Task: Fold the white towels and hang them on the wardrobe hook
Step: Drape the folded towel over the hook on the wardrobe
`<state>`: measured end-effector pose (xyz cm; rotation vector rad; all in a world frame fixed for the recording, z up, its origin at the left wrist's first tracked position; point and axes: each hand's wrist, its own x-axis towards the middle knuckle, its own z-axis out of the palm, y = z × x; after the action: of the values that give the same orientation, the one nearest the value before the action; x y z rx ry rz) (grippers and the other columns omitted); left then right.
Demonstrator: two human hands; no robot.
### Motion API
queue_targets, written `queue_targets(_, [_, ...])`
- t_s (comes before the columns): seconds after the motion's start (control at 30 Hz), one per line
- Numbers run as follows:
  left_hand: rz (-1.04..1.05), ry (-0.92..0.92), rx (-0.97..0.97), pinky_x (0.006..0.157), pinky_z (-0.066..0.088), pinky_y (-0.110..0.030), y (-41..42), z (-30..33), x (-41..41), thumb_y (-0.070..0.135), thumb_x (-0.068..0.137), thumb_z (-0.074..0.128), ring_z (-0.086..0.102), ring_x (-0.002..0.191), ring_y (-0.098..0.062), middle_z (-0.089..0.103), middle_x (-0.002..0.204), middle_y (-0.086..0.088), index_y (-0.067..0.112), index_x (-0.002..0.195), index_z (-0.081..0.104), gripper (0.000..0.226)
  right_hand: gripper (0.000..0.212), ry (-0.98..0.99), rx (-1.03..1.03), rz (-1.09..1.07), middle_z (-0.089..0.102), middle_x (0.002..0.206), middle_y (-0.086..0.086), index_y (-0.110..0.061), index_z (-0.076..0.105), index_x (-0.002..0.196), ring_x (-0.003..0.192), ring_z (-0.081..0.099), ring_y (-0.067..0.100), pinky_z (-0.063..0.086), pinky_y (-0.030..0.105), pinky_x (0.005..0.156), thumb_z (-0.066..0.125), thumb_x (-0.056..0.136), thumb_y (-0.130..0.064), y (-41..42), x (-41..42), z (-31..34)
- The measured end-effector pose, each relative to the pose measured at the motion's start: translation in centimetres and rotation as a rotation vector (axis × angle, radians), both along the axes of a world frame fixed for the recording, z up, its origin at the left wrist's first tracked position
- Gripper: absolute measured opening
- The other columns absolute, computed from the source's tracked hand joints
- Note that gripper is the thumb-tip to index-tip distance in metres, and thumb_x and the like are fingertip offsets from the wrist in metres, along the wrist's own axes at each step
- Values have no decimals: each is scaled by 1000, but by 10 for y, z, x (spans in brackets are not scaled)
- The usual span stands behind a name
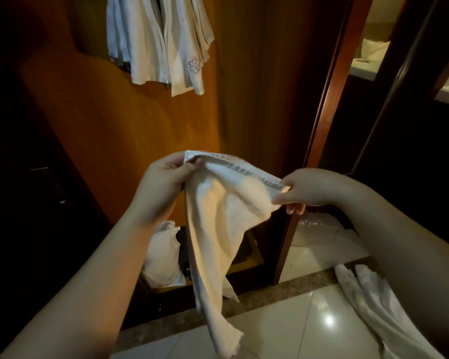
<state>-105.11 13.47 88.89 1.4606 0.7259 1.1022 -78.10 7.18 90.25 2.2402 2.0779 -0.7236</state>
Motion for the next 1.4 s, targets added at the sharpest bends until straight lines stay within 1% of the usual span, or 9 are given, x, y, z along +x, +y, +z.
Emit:
queue_targets(0.2, [88,229,-156,90,55,-35,33,-13,-11,15,97,60,71,97,-18,77,97,1,18,101,73,14,55,-204,220,-14,63,131,3,-20,59,137,107,57,17,41,31,82,55,96,-56,27,12,5])
queue_targets(0.37, [143,-10,0,80,56,-30,42,12,-29,25,89,64,68,96,-17,73,98,2,21,100,73,15,18,240,899,-156,64,93,-16,-21,71,110,78,57,2,42,17,69,61,98,-30,20,-7,3])
queue_targets(0.53, [228,515,33,98,50,-41,35,-35,-25,19,97,61,66,96,-11,73,99,7,25,108,72,17,28,-40,489,-105,68,98,3,-19,67,118,85,61,20,43,33,69,57,100,-38,35,-5,-42])
queue_targets(0.73, [286,166,88,79,51,-17,35,-7,-2,7,97,59,68,85,5,74,85,21,32,93,72,28,16,165,722,-191,55,81,-11,-24,64,114,69,51,6,34,24,57,55,101,-31,42,10,1])
queue_targets(1.0, [233,7,52,78,52,-31,37,10,-8,10,95,62,67,83,-8,74,85,11,18,97,73,14,13,459,698,-189,65,94,-6,-24,63,104,85,62,11,48,29,73,64,95,-32,31,9,2])
queue_targets(1.07, [216,-8,34,77,47,-33,35,12,-9,8,96,58,65,80,-10,73,80,11,19,96,73,18,18,603,758,-237,69,98,-7,-29,60,113,91,68,12,54,35,87,64,95,-29,32,5,-4])
queue_targets(1.2, [192,-32,-1,78,44,-37,32,14,-15,9,95,56,64,83,-14,72,81,9,20,94,74,21,56,968,679,-272,75,105,-10,-28,40,150,99,70,0,52,20,91,60,100,-17,31,-4,-7])
queue_targets(1.3, [226,-41,-33,70,43,-33,30,15,-16,10,95,57,63,80,-13,71,79,10,19,95,73,18,25,980,673,-282,75,106,-3,-23,64,124,103,71,15,51,46,103,56,101,-29,31,-5,-7])
queue_targets(1.4, [238,-47,-46,63,43,-30,27,17,-16,11,95,58,63,74,-16,70,76,8,18,95,72,16,19,932,733,-285,71,103,-5,-28,66,110,97,69,13,55,43,96,49,105,-35,28,-9,-2])
